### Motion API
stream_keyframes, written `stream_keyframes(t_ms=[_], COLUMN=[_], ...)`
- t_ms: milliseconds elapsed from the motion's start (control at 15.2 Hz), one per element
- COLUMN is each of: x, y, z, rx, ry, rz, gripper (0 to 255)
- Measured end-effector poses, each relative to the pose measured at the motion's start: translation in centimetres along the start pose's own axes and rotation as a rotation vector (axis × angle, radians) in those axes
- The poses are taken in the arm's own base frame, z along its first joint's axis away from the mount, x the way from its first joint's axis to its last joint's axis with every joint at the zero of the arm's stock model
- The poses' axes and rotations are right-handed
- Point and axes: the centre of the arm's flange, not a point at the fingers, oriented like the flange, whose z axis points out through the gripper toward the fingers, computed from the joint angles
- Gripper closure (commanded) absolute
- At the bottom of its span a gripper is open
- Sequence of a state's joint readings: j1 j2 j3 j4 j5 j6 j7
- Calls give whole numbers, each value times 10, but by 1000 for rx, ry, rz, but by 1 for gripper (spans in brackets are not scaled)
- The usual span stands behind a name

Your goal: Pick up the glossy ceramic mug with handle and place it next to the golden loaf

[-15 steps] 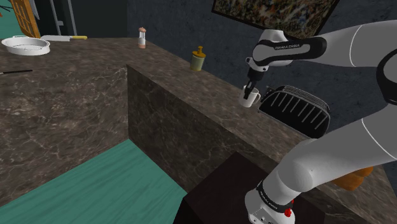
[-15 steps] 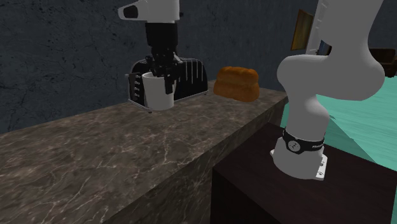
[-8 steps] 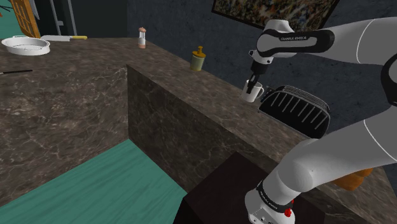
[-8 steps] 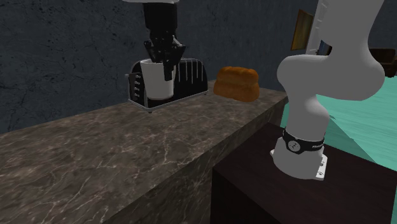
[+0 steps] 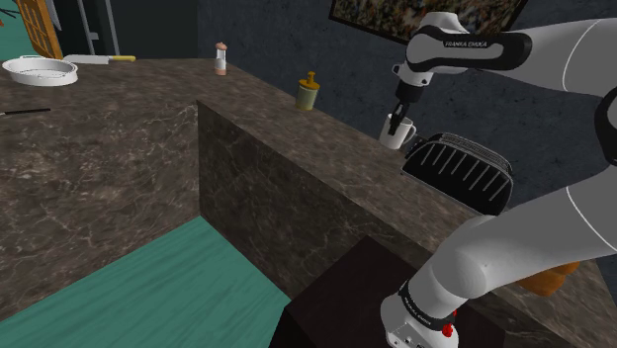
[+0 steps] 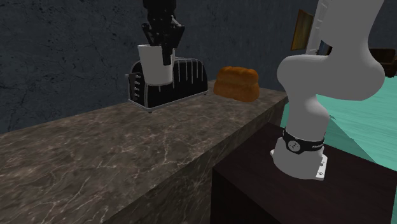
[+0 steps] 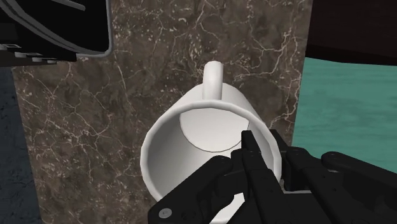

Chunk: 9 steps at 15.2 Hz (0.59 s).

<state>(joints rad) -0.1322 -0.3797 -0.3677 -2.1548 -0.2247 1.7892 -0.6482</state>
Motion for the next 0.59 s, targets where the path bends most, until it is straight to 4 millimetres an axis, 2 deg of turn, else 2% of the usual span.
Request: stream_keyframes(t_ms=[528,594], x=[-2,-8], y=[3,2], z=[-42,-45], rx=[0,0], ry=[0,0], rz=[0,0], gripper=[255,255])
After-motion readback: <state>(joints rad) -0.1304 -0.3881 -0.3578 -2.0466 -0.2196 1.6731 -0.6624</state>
